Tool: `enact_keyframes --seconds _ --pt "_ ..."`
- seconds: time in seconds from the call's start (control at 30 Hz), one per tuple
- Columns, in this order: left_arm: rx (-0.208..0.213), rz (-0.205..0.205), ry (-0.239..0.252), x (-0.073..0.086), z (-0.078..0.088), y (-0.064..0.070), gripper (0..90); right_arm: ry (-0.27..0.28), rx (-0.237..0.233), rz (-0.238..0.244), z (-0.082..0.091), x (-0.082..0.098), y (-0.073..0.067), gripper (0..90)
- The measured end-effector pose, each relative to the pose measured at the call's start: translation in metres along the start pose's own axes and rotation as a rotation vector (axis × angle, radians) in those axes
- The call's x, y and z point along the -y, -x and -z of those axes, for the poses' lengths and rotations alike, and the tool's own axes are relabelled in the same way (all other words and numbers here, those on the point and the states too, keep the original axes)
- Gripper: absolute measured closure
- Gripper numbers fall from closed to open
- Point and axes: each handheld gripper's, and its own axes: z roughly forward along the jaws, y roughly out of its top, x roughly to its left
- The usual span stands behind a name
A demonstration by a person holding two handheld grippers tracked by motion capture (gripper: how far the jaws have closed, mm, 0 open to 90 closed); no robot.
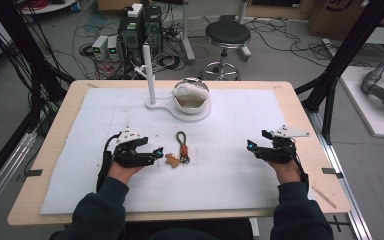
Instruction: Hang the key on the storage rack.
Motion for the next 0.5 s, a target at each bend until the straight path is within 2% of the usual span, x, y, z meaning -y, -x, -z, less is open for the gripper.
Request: enact_keyframes --seconds 0.13,0.23,0.33,0.43,0.5 --pt "0.028 0.014 -0.047 -0.001 -0.01 0.005 25.4 -0.009 -0.003 0.0 -0.004 0.0 -0.001 27.5" --pt "0.054 0.024 -0.084 -0.004 -0.025 0.011 30.5 -0.01 -0.005 0.0 -0.004 0.001 -0.001 27.6" --pt "0.048 0.039 -0.131 -0.011 -0.048 0.022 32.8 -0.006 0.002 -0.008 -0.003 0.001 0.0 27.6" --pt "0.035 0.008 -0.199 -0.018 -0.072 0.037 33.2 -0.007 0.002 -0.008 -0.003 0.0 0.0 27.6" --pt "0.018 -0.006 -0.2 -0.021 -0.083 0.045 33.3 -0.006 -0.003 -0.001 -0.003 0.0 -0.001 27.7"
